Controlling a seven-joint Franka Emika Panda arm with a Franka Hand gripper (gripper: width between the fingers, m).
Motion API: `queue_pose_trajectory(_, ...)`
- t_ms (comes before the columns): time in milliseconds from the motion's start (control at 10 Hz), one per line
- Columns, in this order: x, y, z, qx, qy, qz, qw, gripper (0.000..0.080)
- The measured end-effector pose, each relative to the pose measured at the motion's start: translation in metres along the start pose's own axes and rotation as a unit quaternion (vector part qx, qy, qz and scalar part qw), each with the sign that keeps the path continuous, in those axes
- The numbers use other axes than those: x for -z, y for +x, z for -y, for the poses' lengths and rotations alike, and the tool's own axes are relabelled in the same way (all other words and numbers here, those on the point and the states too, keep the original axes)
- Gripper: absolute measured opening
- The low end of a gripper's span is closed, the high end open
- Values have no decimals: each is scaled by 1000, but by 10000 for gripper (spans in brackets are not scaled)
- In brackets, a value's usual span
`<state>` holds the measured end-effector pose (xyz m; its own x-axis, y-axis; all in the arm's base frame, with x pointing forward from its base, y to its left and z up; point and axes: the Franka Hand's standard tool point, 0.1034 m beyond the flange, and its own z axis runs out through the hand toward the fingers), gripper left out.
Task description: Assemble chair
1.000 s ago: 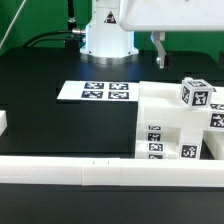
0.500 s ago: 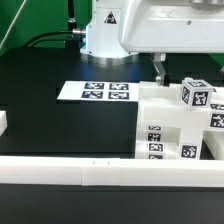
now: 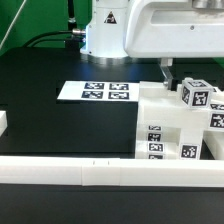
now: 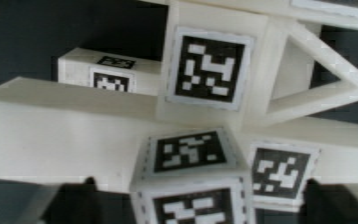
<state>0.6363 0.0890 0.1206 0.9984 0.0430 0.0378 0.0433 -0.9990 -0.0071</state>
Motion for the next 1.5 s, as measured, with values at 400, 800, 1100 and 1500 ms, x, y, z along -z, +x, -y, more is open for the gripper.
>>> queue_pose_trajectory(400,0,0,0,-9,0,0,1000,281)
queue_pose_trajectory(800,0,-2,1,-165,13,-3,986,281)
queue_pose_trajectory(1100,-1,0,2,-297,19,-8,955,282)
queue_pose_trajectory(1500,0,0,6,-414,33,-2,910,282)
